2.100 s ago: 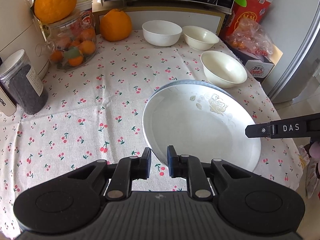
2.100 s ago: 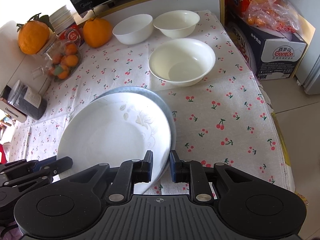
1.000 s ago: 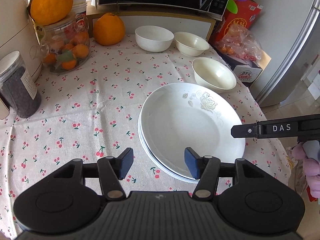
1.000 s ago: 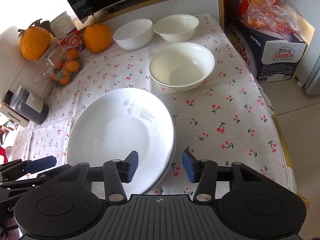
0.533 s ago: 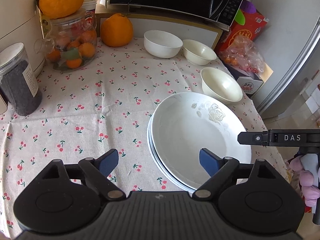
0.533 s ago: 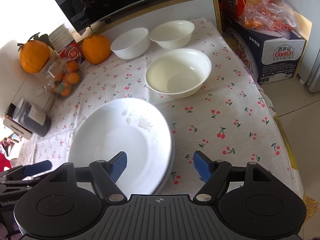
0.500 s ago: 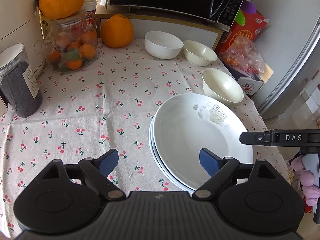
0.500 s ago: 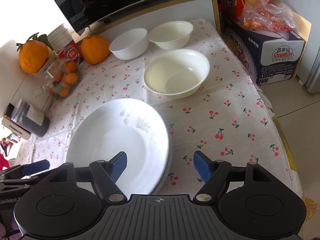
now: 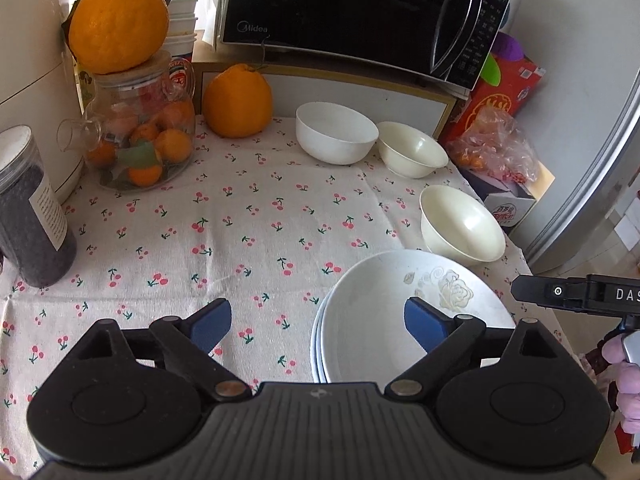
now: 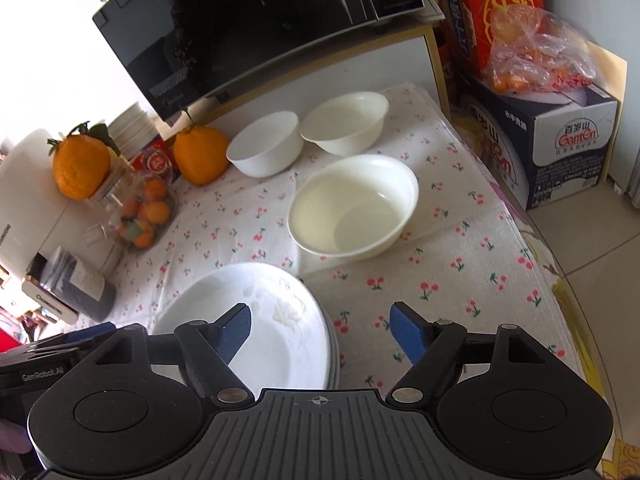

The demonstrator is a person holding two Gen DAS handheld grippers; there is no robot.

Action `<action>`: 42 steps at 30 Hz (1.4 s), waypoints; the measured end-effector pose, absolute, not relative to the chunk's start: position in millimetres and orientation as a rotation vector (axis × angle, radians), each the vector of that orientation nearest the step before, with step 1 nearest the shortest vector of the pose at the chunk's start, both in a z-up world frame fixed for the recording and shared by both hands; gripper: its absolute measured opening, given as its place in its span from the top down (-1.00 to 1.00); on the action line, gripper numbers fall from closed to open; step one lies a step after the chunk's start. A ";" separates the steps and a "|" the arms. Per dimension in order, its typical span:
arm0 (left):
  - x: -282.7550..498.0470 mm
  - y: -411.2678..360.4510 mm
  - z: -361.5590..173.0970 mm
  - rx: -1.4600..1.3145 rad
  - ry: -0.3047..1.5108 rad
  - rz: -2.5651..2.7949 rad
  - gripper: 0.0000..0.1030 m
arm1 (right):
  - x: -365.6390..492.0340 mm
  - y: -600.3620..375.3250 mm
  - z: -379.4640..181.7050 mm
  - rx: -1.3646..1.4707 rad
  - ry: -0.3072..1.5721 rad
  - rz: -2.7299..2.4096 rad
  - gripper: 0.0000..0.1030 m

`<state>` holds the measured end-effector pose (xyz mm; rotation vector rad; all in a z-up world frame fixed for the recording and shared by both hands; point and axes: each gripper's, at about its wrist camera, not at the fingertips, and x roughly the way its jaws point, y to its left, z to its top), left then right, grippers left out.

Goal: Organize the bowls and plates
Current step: 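Move both tools to the small white bowl beside the microwave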

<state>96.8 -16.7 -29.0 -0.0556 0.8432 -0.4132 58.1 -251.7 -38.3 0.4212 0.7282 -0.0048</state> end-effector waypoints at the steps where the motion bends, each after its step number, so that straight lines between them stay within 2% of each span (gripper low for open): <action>1: 98.8 -18.6 -28.7 -0.058 0.845 -0.410 -0.83 | 59.6 -250.9 -37.6 0.422 0.723 -0.002 -0.55; 13: 124.1 -28.0 -13.7 -0.093 0.845 -0.375 -0.90 | 81.9 -244.4 -15.7 0.422 0.692 0.002 -0.55; 25: 180.1 -39.0 14.6 -0.071 0.825 -0.318 -0.96 | 140.6 -260.0 17.7 0.415 0.671 0.005 -0.58; 42: 247.5 -46.2 -4.8 -0.156 0.819 -0.280 -0.97 | 220.7 -272.8 19.6 0.331 0.651 -0.003 -0.58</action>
